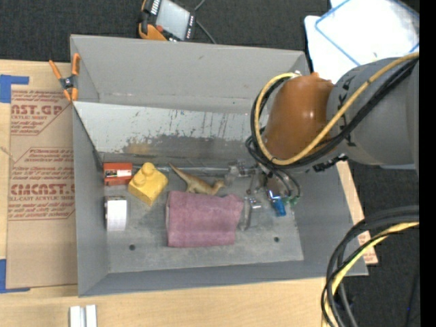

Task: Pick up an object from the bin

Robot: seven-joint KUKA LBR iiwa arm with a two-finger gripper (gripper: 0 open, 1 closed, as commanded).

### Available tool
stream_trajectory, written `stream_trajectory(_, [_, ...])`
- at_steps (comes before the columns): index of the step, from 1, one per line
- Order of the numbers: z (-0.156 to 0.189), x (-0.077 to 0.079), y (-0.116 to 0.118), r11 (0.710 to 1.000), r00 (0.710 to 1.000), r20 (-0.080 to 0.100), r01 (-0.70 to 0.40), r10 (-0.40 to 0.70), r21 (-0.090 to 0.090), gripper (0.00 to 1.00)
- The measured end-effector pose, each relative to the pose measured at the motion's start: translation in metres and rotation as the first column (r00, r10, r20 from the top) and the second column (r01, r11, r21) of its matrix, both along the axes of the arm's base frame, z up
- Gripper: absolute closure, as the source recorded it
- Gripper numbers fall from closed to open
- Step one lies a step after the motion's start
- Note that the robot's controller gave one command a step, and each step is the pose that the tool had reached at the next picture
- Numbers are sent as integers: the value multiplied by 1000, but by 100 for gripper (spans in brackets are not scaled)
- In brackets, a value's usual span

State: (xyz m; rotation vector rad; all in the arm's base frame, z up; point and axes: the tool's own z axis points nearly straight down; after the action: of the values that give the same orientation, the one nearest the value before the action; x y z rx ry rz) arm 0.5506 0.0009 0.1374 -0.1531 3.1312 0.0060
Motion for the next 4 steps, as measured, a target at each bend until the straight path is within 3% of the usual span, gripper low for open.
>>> stream_trajectory(1, [-35,11,-60,995,994,21,104,-103,-5,0])
stream_trajectory(2, [-57,5,-1,950,950,8,-313,313,-5,0])
stream_trajectory(3, [-67,-26,-19,994,994,23,109,-108,-8,100])
stream_trajectory(4, [-67,-26,-19,994,994,23,108,-108,-9,100])
